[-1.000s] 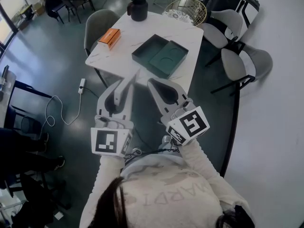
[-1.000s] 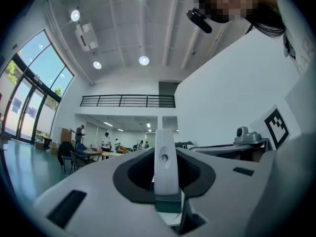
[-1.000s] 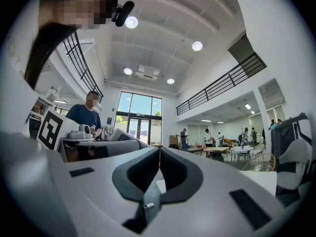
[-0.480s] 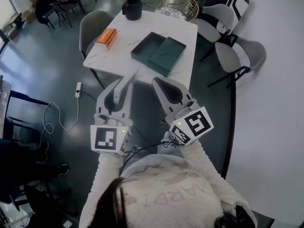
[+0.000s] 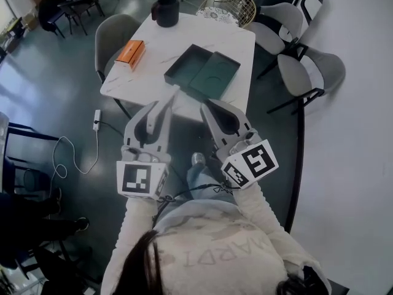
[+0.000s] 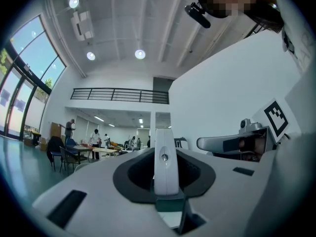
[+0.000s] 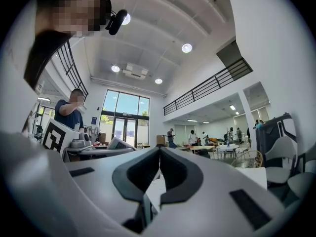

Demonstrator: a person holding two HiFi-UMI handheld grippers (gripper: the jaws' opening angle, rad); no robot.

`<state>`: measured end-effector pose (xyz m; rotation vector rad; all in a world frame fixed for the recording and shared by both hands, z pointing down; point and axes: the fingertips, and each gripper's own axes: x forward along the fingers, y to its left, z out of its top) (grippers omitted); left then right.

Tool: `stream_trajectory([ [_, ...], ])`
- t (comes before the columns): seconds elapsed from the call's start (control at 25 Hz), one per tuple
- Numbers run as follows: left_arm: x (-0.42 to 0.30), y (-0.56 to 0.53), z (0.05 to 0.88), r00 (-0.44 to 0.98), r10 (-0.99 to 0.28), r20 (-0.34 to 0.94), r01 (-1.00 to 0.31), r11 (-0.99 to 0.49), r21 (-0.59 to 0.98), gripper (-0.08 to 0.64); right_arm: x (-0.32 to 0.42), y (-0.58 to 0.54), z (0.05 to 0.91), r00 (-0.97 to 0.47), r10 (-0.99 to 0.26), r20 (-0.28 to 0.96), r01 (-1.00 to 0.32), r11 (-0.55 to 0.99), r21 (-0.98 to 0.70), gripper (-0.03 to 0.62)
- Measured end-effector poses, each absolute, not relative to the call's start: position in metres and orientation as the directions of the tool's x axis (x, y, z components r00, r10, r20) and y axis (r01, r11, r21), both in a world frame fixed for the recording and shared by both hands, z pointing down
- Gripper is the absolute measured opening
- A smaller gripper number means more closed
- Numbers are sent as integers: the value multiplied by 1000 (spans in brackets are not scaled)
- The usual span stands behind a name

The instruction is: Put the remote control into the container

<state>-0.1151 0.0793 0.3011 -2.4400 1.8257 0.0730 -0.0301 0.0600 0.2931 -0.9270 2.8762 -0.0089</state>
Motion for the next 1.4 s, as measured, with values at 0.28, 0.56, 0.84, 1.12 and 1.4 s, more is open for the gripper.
stream_trajectory([
  [0.28, -113, -6, 309, 276, -959, -67, -961, -274, -31, 86, -28, -37, 287, -811, -564, -153, -561, 825, -68, 17],
  [0.56, -106, -91, 324, 245, -969, -30, -969, -245, -9, 86, -21, -118, 288, -841, -517, -160, -511, 856, -83, 17],
  [0.84, -96, -149, 345, 216, -976, 35, -976, -217, -35, 86, -12, -170, 296, -860, -487, -155, -475, 873, -106, 17],
  [1.12, -97, -184, 377, 226, -967, 118, -973, -231, -25, 86, -12, -192, 306, -867, -480, -134, -465, 876, -125, 17],
  [1.4, -106, -208, 412, 247, -945, 213, -968, -251, 10, 86, -13, -198, 311, -855, -504, -123, -488, 862, -140, 17],
])
